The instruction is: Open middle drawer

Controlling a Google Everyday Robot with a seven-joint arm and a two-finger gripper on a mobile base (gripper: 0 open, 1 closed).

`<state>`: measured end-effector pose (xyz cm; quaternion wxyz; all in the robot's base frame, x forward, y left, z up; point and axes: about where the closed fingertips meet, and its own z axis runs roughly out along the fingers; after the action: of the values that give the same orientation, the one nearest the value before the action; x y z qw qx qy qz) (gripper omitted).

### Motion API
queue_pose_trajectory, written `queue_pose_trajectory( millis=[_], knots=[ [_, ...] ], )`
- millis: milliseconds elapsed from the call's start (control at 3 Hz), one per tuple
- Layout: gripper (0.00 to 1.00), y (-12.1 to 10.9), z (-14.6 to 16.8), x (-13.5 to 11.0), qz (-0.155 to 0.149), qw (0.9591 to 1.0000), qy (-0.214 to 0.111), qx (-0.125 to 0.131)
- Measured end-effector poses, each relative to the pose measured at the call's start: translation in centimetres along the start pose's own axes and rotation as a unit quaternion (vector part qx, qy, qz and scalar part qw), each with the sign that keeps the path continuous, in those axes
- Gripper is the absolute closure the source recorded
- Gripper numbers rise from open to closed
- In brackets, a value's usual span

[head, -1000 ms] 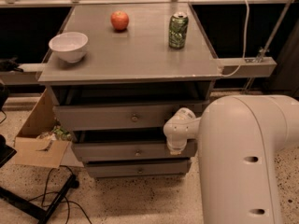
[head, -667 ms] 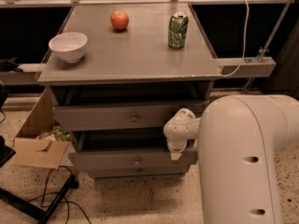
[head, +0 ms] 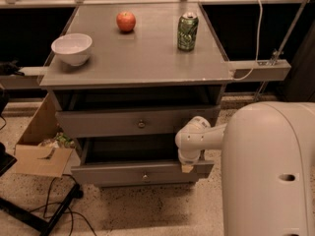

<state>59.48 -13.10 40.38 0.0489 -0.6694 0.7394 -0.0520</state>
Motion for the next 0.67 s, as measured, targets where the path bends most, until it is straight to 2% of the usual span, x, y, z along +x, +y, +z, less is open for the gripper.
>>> queue_pose_trajectory(
  millis=[333,667],
  knots=[
    [1.00,1.08,-0.29,0.69,0.005,1.0000,-0.001,-0.003],
    [1.00,1.88,-0.87,0.06,0.014,0.9997,-0.019,-0.002]
  ],
)
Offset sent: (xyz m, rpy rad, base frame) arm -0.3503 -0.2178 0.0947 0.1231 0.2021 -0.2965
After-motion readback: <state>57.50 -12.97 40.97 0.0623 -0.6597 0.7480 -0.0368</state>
